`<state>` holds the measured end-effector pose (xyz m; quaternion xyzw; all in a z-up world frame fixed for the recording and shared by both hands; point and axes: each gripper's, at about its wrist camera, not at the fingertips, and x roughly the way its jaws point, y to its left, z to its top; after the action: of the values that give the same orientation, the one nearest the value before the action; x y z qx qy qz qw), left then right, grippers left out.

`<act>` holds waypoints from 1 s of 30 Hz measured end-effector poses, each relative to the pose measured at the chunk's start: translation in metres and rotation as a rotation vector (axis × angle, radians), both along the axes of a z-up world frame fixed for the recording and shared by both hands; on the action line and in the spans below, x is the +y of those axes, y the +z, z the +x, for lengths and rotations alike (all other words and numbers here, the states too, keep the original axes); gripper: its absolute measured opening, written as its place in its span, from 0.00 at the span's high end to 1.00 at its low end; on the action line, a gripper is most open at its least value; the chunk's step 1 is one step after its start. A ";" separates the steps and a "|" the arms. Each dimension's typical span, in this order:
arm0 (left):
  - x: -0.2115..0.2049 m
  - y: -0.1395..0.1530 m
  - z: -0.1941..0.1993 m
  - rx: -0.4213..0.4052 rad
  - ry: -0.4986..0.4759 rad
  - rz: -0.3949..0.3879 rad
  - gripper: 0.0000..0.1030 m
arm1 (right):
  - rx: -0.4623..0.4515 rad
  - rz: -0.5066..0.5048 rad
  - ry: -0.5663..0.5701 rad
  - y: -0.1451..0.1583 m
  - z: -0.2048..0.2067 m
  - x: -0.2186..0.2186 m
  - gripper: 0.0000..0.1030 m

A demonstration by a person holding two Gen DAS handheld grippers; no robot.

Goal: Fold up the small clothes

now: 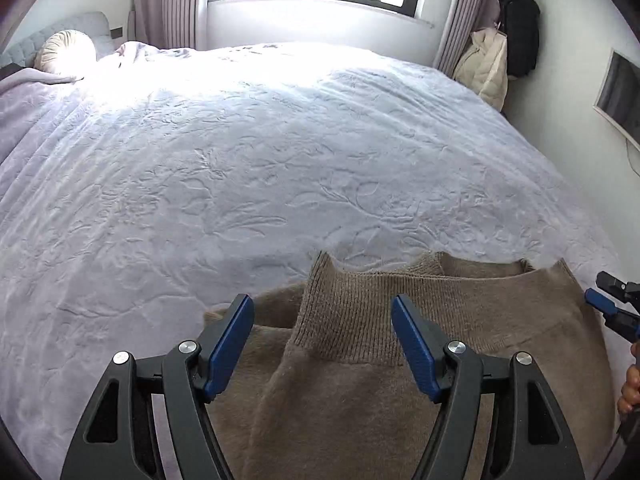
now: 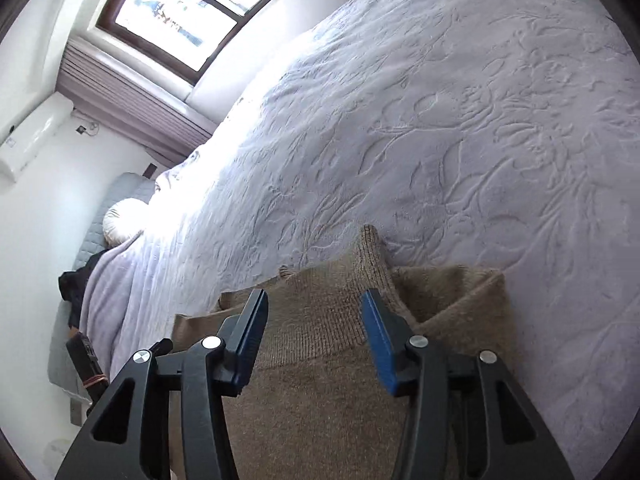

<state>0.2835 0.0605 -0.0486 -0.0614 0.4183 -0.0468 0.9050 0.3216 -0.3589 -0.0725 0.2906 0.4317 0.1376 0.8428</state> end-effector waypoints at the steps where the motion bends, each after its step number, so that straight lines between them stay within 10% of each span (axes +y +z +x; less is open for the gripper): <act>1: 0.000 0.002 -0.006 -0.006 -0.014 0.013 0.30 | -0.006 0.011 0.020 0.004 -0.006 0.002 0.48; 8: -0.003 -0.037 -0.032 0.116 -0.010 0.122 0.30 | 0.070 -0.018 0.078 -0.017 -0.031 0.022 0.49; 18: 0.059 -0.026 -0.102 0.129 0.050 0.065 0.30 | 0.079 -0.052 -0.110 -0.002 -0.091 -0.046 0.45; 30: 0.062 -0.023 -0.167 0.118 -0.099 -0.122 0.30 | 0.028 -0.025 -0.016 0.010 -0.193 -0.012 0.42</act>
<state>0.1168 0.1228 -0.0711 -0.0981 0.4698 -0.1132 0.8700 0.1290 -0.3705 -0.0623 0.2853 0.4426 0.1214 0.8414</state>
